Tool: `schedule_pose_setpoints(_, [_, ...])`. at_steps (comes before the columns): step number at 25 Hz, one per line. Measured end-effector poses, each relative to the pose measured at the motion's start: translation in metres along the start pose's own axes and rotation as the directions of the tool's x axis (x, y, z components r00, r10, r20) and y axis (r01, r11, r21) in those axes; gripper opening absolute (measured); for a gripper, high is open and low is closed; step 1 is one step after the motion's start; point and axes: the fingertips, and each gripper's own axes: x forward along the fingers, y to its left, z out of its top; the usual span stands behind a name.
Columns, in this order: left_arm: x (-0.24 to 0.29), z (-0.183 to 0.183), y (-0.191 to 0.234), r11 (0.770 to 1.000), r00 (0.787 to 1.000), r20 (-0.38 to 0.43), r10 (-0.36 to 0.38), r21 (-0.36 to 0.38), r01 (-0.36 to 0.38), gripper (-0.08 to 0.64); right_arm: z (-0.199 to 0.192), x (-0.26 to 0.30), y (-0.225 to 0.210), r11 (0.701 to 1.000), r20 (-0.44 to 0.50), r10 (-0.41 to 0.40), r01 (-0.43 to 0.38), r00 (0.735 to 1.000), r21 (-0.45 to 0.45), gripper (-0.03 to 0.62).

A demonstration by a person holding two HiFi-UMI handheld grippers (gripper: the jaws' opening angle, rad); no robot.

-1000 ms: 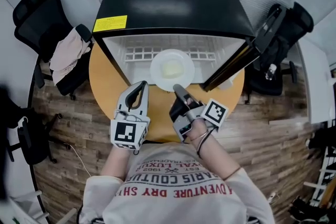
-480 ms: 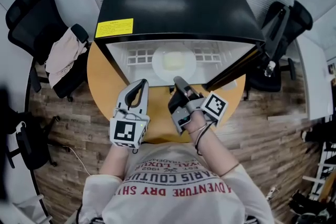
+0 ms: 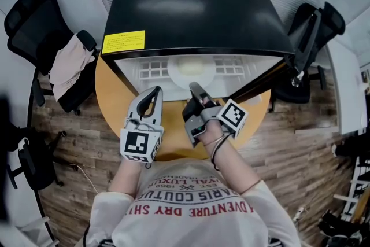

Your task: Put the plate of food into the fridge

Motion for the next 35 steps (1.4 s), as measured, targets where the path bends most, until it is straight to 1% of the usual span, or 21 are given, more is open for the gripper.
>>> schedule_pose_setpoints(2, [0.004, 0.000, 0.000, 1.000, 1.000, -0.001, -0.001, 0.001, 0.001, 0.026, 0.003, 0.005, 0.004, 1.000, 0.000, 0.014, -0.014, 1.000, -0.005, 0.041])
schedule_pose_setpoints(5, [0.008, -0.001, -0.001, 1.000, 1.000, -0.007, -0.003, -0.003, 0.003, 0.026, 0.005, 0.010, 0.004, 1.000, -0.011, 0.026, -0.026, 1.000, 0.001, 0.060])
schedule_pose_setpoints(8, [0.011, -0.005, -0.002, 1.000, 1.000, -0.019, -0.005, -0.023, 0.005, 0.026, 0.006, 0.013, -0.001, 1.000, -0.024, 0.015, -0.015, 1.000, -0.005, 0.110])
schedule_pose_setpoints(10, [0.012, -0.006, -0.003, 1.000, 1.000, -0.020, -0.005, -0.023, 0.005, 0.026, 0.007, 0.015, -0.005, 1.000, -0.028, 0.011, -0.011, 1.000, 0.003, 0.146])
schedule_pose_setpoints(12, [0.013, -0.006, -0.003, 1.000, 1.000, -0.018, -0.004, -0.023, 0.004, 0.026, 0.008, 0.017, -0.007, 1.000, -0.030, 0.011, -0.010, 0.999, 0.007, 0.163])
schedule_pose_setpoints(14, [0.012, -0.006, -0.004, 1.000, 1.000, -0.016, -0.004, -0.023, 0.003, 0.026, 0.009, 0.019, -0.008, 1.000, -0.030, 0.003, -0.003, 1.000, -0.001, 0.163])
schedule_pose_setpoints(18, [0.010, -0.007, -0.004, 1.000, 1.000, -0.015, 0.001, -0.024, -0.001, 0.026, 0.010, 0.020, -0.007, 0.999, -0.036, -0.015, 0.014, 0.999, -0.045, 0.169])
schedule_pose_setpoints(24, [0.007, -0.009, -0.001, 1.000, 1.000, -0.024, -0.002, -0.024, 0.001, 0.026, 0.009, 0.018, -0.006, 0.999, -0.025, -0.012, 0.011, 1.000, -0.031, 0.169])
schedule_pose_setpoints(28, [0.006, -0.010, 0.002, 1.000, 1.000, -0.031, 0.001, -0.020, -0.002, 0.026, -0.003, 0.007, -0.003, 0.997, -0.052, -0.010, 0.006, 0.999, -0.082, 0.167])
schedule_pose_setpoints(30, [0.005, -0.009, 0.002, 1.000, 1.000, -0.029, 0.004, -0.023, -0.005, 0.026, -0.010, -0.002, -0.004, 0.993, -0.073, -0.026, 0.018, 0.997, -0.117, 0.157])
schedule_pose_setpoints(31, [0.004, -0.008, 0.001, 1.000, 1.000, -0.028, 0.006, -0.026, -0.007, 0.026, -0.012, -0.007, -0.005, 0.989, -0.085, -0.043, 0.031, 0.995, -0.141, 0.126])
schedule_pose_setpoints(32, [0.004, -0.007, -0.001, 1.000, 1.000, -0.026, 0.007, -0.029, -0.008, 0.026, -0.014, -0.012, -0.007, 0.984, -0.095, -0.065, 0.048, 0.993, -0.174, 0.057])
schedule_pose_setpoints(33, [0.003, -0.006, -0.004, 0.999, 1.000, -0.026, 0.010, -0.032, -0.011, 0.026, -0.014, -0.016, -0.008, 0.975, -0.103, -0.089, 0.065, 0.991, -0.214, 0.040])
schedule_pose_setpoints(35, [0.001, -0.008, -0.008, 0.999, 0.999, -0.037, 0.018, -0.038, -0.019, 0.026, -0.015, -0.024, -0.006, 0.948, -0.113, -0.120, 0.080, 0.986, -0.309, 0.035])
